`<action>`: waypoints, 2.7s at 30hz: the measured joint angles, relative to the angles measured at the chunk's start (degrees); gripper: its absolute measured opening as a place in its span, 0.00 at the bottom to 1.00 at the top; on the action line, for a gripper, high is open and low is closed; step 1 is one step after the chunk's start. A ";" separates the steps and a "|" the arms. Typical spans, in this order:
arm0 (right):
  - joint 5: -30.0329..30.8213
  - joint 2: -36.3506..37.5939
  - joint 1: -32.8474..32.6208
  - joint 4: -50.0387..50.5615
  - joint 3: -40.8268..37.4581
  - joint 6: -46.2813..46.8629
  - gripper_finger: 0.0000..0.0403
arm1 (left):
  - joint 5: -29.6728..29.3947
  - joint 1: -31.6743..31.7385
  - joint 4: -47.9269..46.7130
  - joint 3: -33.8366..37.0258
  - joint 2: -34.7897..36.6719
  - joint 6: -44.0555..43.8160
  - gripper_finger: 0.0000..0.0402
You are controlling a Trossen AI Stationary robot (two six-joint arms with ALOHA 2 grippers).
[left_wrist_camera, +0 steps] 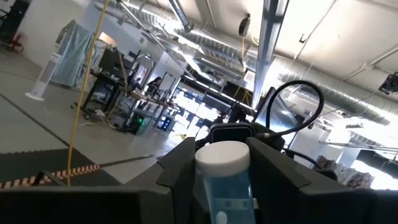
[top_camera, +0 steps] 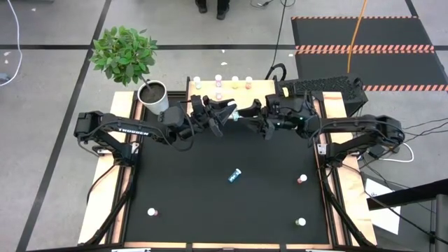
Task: Pick and place medicine bottles onto shelf by color
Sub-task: Put the left blue pill bottle on the shelf aligned with the other blue pill bottle
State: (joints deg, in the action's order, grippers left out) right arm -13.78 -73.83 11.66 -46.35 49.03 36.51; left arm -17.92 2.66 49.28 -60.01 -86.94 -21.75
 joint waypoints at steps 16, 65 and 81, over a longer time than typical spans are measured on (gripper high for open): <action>0.05 -2.11 0.52 -0.06 1.06 1.22 0.43 | -0.08 0.00 0.48 0.02 -0.02 0.06 0.35; 0.20 7.11 0.15 25.01 1.04 -39.66 0.24 | 20.45 5.17 -85.40 -44.55 -6.20 26.89 0.64; 0.28 7.18 0.22 25.84 1.04 -40.70 0.24 | 23.90 5.20 -81.89 -44.76 -9.03 26.60 0.58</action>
State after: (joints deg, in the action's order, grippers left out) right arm -13.50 -66.65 11.88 -20.51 50.06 -4.19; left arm 5.98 7.86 -32.61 -104.77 -95.96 4.84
